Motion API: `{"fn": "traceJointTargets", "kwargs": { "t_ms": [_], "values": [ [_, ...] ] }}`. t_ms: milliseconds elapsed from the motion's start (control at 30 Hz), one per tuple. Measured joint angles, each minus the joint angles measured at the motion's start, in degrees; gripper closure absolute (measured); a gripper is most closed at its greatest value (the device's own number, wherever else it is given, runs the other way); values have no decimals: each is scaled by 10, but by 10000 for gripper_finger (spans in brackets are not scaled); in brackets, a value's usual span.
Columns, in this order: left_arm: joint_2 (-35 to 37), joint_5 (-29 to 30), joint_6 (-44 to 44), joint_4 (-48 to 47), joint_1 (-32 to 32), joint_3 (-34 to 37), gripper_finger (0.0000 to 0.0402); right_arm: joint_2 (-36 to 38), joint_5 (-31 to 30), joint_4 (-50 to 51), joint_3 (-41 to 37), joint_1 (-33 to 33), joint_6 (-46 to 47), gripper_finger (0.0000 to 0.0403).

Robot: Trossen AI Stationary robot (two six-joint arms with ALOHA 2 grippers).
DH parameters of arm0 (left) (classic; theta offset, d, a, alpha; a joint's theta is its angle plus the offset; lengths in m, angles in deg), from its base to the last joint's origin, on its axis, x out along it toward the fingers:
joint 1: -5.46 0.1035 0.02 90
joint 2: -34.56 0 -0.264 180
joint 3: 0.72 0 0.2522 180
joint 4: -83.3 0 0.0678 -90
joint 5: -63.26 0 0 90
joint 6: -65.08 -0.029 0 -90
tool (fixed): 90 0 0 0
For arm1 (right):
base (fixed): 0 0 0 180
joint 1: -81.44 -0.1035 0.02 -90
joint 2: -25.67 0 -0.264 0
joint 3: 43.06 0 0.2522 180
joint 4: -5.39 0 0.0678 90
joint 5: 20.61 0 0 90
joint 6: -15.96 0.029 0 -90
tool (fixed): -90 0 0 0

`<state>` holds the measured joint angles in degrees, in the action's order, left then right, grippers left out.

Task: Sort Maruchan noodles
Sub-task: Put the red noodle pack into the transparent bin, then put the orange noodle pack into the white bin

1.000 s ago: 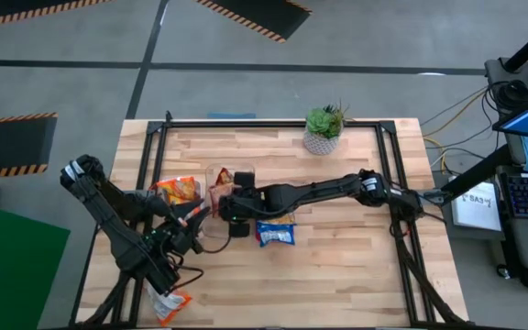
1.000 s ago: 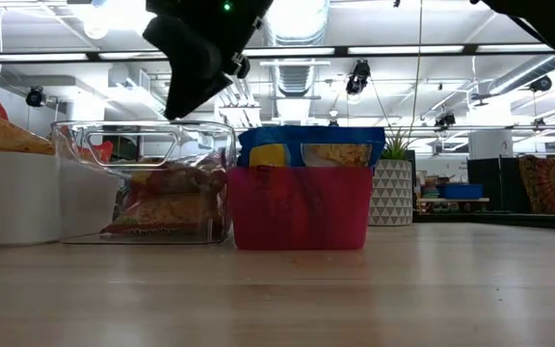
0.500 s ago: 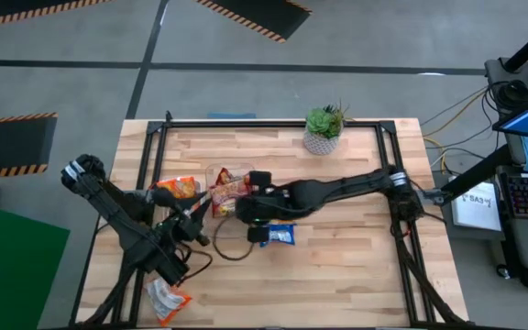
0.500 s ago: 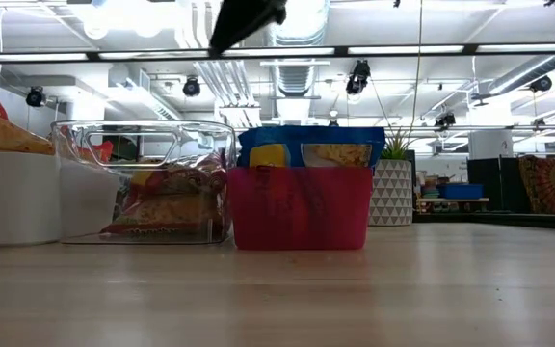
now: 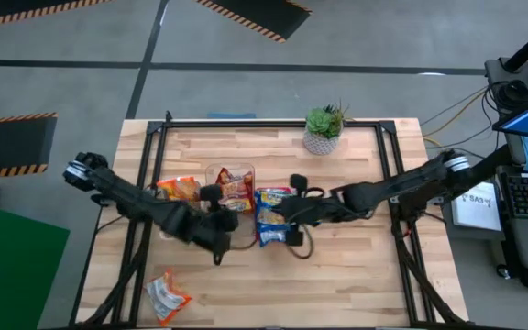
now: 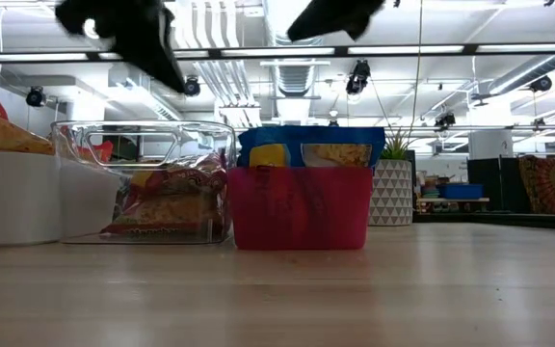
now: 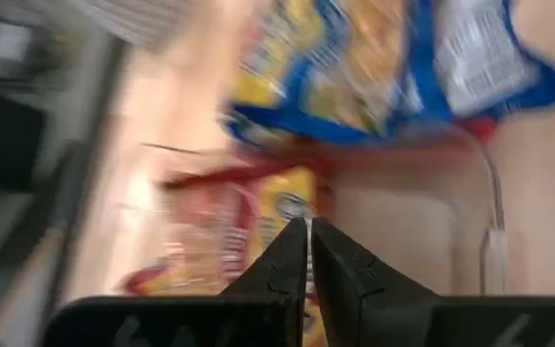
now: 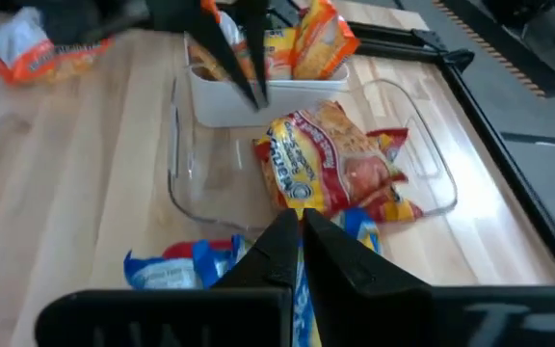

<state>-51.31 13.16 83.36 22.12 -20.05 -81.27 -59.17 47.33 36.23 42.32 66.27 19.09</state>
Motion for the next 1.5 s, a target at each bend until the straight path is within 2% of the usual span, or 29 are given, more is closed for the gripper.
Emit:
{"fn": "traceJointTargets", "kwargs": {
  "t_ms": [67,200,367,433,700,833,1033,1133,1200,1367,1500],
  "values": [
    [0,-49,-33,36,33,30,400,34,0,-39,-52,-2,9,394],
    [0,-59,-39,51,86,71,401,88,1,-111,-139,-4,22,394],
    [-1,-138,-53,67,118,101,401,133,0,-169,-211,-3,30,394],
    [-5,-170,-57,73,124,107,401,142,1,-190,-229,-4,30,394],
    [-40,-192,-63,89,126,106,402,142,0,-195,-248,-4,33,394],
    [-42,-223,-77,74,126,104,402,138,1,-194,-249,-4,33,394],
    [-42,-237,-78,-6,124,47,402,139,0,-193,-249,-4,28,394],
    [-42,-240,-59,-62,115,-7,402,139,1,-189,-249,-4,22,394],
    [-41,-250,-29,-94,107,-48,402,139,1,-184,-249,-4,17,394],
    [-41,-340,71,-146,73,-126,401,144,1,-162,-249,-5,0,394],
    [-41,-351,172,-149,30,-146,401,158,1,-145,-250,-5,-23,394]
  ]
}}
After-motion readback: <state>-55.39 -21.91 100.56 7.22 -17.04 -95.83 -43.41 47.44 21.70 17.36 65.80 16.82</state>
